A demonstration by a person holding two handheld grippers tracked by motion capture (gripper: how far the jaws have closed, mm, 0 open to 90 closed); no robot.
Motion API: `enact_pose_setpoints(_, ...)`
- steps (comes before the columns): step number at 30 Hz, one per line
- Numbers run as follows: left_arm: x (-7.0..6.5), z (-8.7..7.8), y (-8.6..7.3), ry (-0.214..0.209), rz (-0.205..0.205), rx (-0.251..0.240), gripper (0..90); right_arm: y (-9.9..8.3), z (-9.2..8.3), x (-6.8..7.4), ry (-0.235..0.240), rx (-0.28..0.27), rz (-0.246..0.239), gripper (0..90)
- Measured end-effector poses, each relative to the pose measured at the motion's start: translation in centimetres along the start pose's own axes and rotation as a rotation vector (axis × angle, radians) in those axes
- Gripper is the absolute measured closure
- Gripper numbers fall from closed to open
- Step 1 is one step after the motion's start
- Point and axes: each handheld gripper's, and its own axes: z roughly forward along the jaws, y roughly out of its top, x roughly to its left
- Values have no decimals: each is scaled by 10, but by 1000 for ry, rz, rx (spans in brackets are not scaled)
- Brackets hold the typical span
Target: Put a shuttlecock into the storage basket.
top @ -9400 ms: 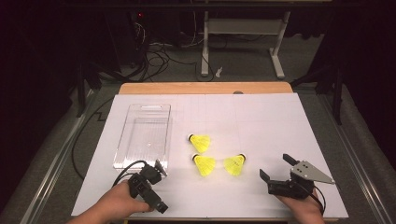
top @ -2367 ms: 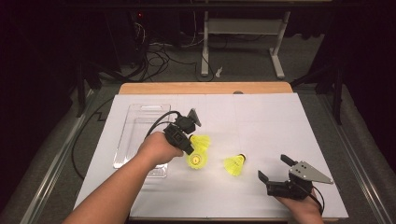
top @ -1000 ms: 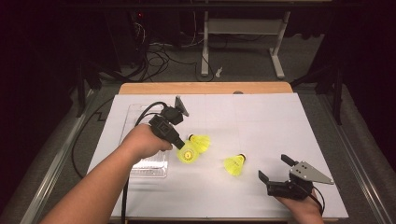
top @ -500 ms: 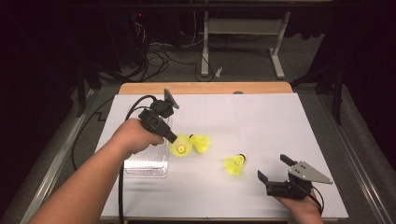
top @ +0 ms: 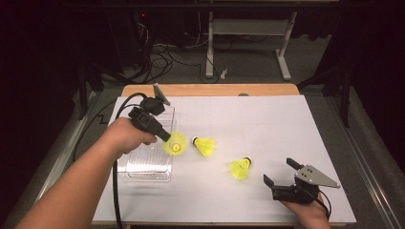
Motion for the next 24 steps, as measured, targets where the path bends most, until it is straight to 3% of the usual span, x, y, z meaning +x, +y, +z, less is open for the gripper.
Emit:
enact_pose_setpoints(13,21,-7,-15,12,-49,1,893,1,-1,0,-2,-3,-1,2)
enact_pose_setpoints(24,45,-12,-35,24,-116,-12,893,0,0,0,-1,1,-1,3)
